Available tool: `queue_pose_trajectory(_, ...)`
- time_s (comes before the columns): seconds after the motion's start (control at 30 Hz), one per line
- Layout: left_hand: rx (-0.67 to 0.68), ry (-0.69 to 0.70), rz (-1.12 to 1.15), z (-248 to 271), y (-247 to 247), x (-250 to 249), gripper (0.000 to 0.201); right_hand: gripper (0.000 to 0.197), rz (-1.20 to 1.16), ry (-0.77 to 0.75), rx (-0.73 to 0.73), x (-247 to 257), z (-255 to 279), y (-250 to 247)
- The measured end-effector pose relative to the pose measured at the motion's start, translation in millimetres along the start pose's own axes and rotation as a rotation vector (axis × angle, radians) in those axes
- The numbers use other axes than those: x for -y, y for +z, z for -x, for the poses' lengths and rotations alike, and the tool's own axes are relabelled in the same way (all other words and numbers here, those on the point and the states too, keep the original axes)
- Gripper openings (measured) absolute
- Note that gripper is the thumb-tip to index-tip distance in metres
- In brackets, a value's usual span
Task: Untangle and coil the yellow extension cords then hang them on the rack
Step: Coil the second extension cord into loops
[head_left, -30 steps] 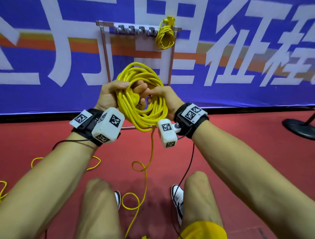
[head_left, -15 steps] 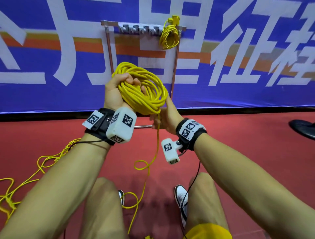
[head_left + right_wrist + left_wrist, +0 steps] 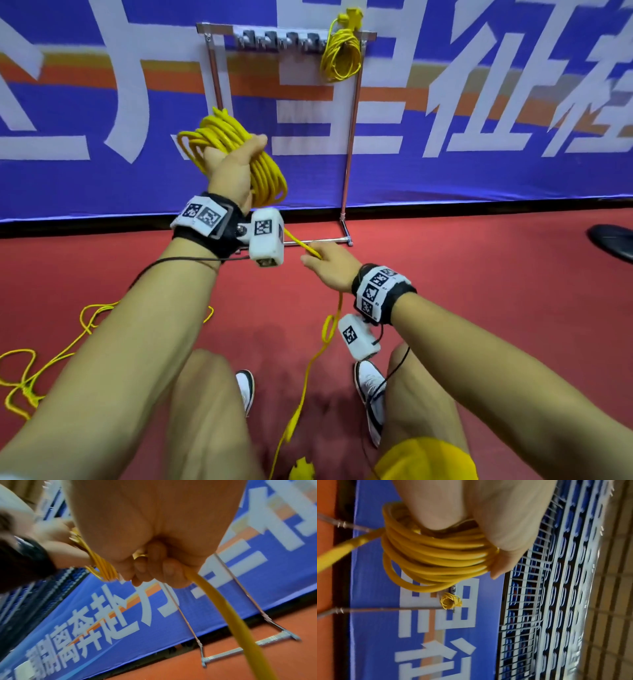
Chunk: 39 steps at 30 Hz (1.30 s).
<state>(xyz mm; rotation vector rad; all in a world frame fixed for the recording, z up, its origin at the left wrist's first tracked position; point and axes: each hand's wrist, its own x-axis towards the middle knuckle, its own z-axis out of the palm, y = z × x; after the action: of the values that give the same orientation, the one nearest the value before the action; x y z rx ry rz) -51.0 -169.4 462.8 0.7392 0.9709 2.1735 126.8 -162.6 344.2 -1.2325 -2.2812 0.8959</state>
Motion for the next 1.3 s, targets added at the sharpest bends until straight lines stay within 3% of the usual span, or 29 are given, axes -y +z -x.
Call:
queue_pose_trajectory(0.17, 0.179, 0.181, -0.723, -8, -36, 32, 0.032, 0.013, 0.263, -0.148, 0.044, 38, 3, -27)
queue_pose_trajectory(0.27, 0.354, 0.268, -0.927, -1, -47, 50, 0.035, 0.009, 0.337, -0.096, 0.218, 53, 10, -30)
queue_pose_trajectory(0.37, 0.507, 0.235, -1.055, 2, -58, 62, 0.032, 0.012, 0.381, -0.029, 0.373, 51, 13, -24)
queue_pose_trajectory(0.47, 0.642, 0.161, -1.211, -1, -77, 75, 0.050, 0.003, 0.534, -0.054, 0.300, 43, 10, -28)
queue_pose_trajectory(0.53, 0.742, 0.124, -1.325, 2, -83, 82, 0.043, 0.009, 0.588, -0.109, 0.180, 42, 8, -31)
queue_pose_trajectory(0.63, 0.882, 0.009, -1.139, 22, -82, 83, 0.032, 0.011, 0.533, -0.224, -0.005, 49, 3, -35)
queue_pose_trajectory(0.73, 0.736, -0.425, -0.741, 42, -84, 80, 0.023, 0.013, 0.490, -0.262, -0.111, 51, -3, -37)
queue_pose_trajectory(0.8, 0.687, -0.749, -0.514, 49, -89, 84, 0.039, 0.014, 0.478, -0.245, -0.135, 48, -6, -37)
queue_pose_trajectory(0.87, 0.721, -0.896, -0.425, 56, -89, 83, 0.062, 0.016, 0.471, -0.227, -0.148, 46, -6, -35)
queue_pose_trajectory(0.93, 0.784, -0.865, -0.433, 61, -89, 85, 0.069, 0.023, 0.446, -0.217, -0.159, 45, -6, -34)
queue_pose_trajectory(1.03, 0.798, -0.743, -0.506, 67, -89, 84, 0.053, 0.032, 0.434, -0.195, -0.181, 40, -15, -37)
queue_pose_trajectory(1.2, 0.688, -0.827, -0.333, 70, -78, 70, 0.024, 0.015, 0.367, -0.190, -0.355, 17, -36, -29)
queue_pose_trajectory(1.3, 0.635, -0.817, -0.295, 70, -76, 63, 0.022, 0.012, 0.274, -0.204, -0.398, 6, -48, -29)
